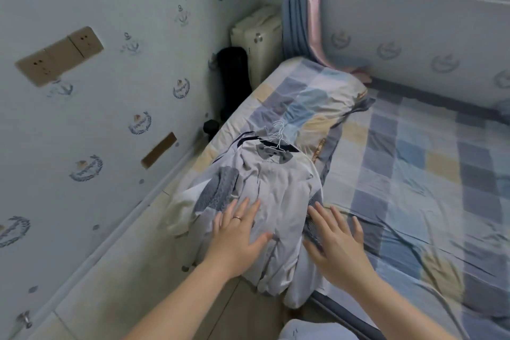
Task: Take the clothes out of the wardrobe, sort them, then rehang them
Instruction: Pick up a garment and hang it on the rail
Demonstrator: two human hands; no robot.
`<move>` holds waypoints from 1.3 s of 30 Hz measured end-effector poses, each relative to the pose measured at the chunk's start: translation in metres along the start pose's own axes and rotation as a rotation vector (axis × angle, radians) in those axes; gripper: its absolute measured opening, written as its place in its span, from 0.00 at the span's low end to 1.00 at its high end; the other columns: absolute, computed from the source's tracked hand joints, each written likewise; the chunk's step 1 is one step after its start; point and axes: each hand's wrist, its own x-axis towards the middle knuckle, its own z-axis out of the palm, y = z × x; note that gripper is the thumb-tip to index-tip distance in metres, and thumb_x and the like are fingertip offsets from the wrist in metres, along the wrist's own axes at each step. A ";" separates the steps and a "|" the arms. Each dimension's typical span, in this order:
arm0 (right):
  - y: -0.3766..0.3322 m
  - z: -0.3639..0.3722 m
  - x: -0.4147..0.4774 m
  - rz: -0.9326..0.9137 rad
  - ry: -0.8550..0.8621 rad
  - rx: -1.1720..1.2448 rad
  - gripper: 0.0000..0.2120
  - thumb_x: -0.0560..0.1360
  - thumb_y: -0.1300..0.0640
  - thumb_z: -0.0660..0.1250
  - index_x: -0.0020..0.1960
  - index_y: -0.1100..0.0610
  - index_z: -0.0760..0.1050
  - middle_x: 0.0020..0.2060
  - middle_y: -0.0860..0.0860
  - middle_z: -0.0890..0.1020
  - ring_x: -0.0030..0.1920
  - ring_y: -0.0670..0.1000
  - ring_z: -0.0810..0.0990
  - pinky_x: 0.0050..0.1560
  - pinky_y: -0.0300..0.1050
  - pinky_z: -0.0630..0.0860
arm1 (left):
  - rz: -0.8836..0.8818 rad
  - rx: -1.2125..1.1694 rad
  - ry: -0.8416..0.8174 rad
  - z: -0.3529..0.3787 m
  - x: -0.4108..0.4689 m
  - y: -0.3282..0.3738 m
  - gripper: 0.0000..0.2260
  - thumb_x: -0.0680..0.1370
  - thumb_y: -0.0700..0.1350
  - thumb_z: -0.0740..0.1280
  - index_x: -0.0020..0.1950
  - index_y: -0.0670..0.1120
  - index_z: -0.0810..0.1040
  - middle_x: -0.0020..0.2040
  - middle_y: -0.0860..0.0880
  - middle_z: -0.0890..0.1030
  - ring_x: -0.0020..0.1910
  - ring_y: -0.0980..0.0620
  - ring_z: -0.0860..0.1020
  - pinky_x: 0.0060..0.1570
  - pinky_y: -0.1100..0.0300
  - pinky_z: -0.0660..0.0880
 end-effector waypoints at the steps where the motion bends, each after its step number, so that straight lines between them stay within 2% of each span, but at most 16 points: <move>1: 0.006 -0.003 0.012 -0.004 -0.006 -0.009 0.33 0.79 0.35 0.49 0.78 0.41 0.39 0.79 0.40 0.43 0.78 0.49 0.37 0.74 0.60 0.33 | -0.001 0.000 -0.013 -0.002 0.015 0.003 0.33 0.78 0.70 0.50 0.80 0.63 0.43 0.81 0.60 0.42 0.78 0.57 0.35 0.75 0.48 0.34; 5: 0.028 -0.016 0.068 -0.001 -0.059 -0.020 0.33 0.80 0.36 0.50 0.78 0.41 0.37 0.78 0.40 0.40 0.78 0.49 0.37 0.74 0.61 0.34 | -0.024 -0.005 -0.093 -0.006 0.082 0.008 0.34 0.78 0.70 0.52 0.80 0.64 0.43 0.81 0.60 0.42 0.79 0.57 0.36 0.76 0.47 0.36; 11: 0.044 -0.017 0.132 0.018 -0.125 -0.050 0.34 0.79 0.36 0.50 0.79 0.42 0.37 0.79 0.40 0.43 0.79 0.50 0.38 0.74 0.62 0.36 | -0.027 0.014 -0.192 -0.008 0.154 0.002 0.34 0.78 0.71 0.53 0.80 0.63 0.45 0.82 0.58 0.42 0.79 0.55 0.37 0.77 0.45 0.37; 16: 0.052 0.016 0.198 0.098 -0.195 -0.037 0.34 0.79 0.36 0.50 0.79 0.42 0.39 0.79 0.41 0.44 0.79 0.50 0.39 0.74 0.61 0.34 | -0.022 0.040 -0.296 0.003 0.231 -0.035 0.34 0.78 0.70 0.53 0.80 0.62 0.45 0.82 0.57 0.42 0.79 0.53 0.37 0.77 0.44 0.38; 20: 0.055 0.061 0.248 0.226 -0.279 0.028 0.33 0.79 0.38 0.51 0.79 0.43 0.40 0.79 0.40 0.45 0.79 0.49 0.40 0.74 0.61 0.36 | -0.044 0.044 -0.370 0.020 0.291 -0.077 0.34 0.78 0.70 0.53 0.81 0.61 0.47 0.82 0.55 0.46 0.80 0.52 0.41 0.77 0.44 0.41; 27: 0.083 0.162 0.354 0.325 -0.369 0.041 0.32 0.80 0.39 0.52 0.79 0.45 0.46 0.79 0.41 0.49 0.79 0.49 0.45 0.75 0.62 0.43 | -0.020 0.019 -0.322 0.088 0.423 -0.147 0.33 0.77 0.66 0.59 0.80 0.60 0.54 0.81 0.54 0.54 0.80 0.51 0.48 0.76 0.48 0.48; 31: 0.106 0.213 0.423 0.317 -0.348 0.041 0.31 0.79 0.41 0.54 0.79 0.45 0.48 0.78 0.42 0.52 0.78 0.51 0.49 0.75 0.61 0.46 | 0.038 0.118 -0.281 0.132 0.497 -0.179 0.31 0.78 0.62 0.62 0.79 0.56 0.57 0.81 0.50 0.55 0.80 0.47 0.50 0.76 0.47 0.50; 35: 0.127 0.252 0.486 0.321 -0.280 0.012 0.32 0.78 0.43 0.58 0.79 0.47 0.51 0.78 0.46 0.55 0.78 0.52 0.51 0.74 0.59 0.51 | 0.045 0.171 -0.148 0.157 0.558 -0.197 0.30 0.79 0.59 0.63 0.79 0.54 0.59 0.81 0.49 0.57 0.79 0.45 0.53 0.75 0.46 0.50; 39: 0.135 0.279 0.527 0.369 -0.212 0.007 0.32 0.76 0.46 0.60 0.77 0.49 0.54 0.75 0.50 0.61 0.75 0.55 0.58 0.70 0.59 0.57 | 0.019 0.198 -0.092 0.168 0.598 -0.208 0.27 0.80 0.55 0.63 0.78 0.51 0.62 0.76 0.47 0.66 0.72 0.40 0.65 0.70 0.45 0.59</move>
